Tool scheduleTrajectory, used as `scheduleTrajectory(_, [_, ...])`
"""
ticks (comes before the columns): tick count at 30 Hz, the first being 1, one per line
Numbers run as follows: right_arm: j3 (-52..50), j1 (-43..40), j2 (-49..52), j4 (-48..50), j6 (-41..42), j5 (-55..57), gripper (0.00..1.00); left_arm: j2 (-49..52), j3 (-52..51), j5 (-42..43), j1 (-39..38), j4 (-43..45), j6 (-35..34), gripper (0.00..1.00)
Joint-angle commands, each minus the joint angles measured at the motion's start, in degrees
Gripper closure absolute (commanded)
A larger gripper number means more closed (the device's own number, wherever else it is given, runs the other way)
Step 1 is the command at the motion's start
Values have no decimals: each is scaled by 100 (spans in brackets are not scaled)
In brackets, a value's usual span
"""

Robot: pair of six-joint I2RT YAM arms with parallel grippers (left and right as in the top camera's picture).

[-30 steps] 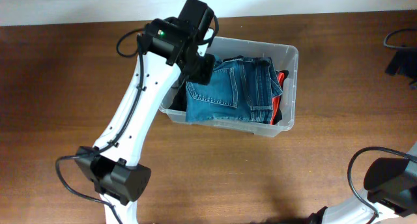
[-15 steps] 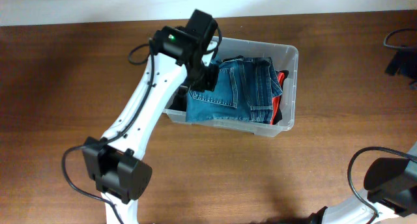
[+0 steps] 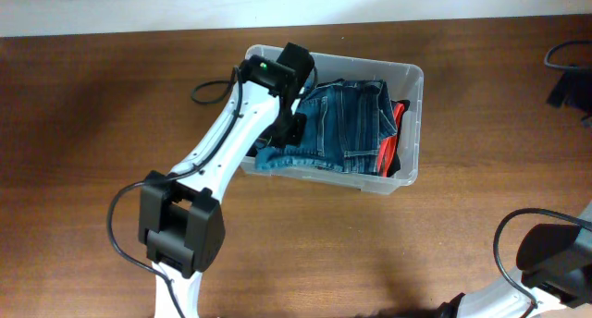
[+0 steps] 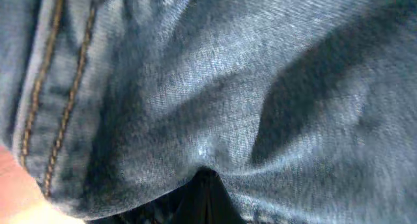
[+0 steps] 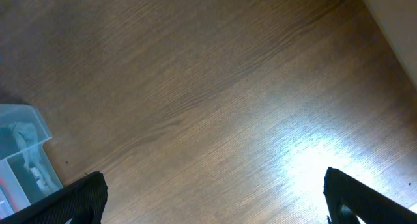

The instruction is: Pack container

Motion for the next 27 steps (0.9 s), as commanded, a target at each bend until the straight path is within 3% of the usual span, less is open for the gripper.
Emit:
scheduleTrajectory(1, [-31, -17, 7, 0, 22, -11, 1, 396, -144, -498, 26, 153, -74, 99])
scheduleTrajectory(12, [-31, -17, 7, 0, 22, -11, 1, 831, -315, -437, 26, 420, -74, 99])
scheduleTrajectory(22, [-31, -17, 4, 0, 22, -11, 1, 127, 2048, 612, 26, -568, -264, 99])
scheduleTrajectory(27, [-31, -17, 7, 0, 22, -11, 2, -24, 2371, 667, -24, -664, -420, 99])
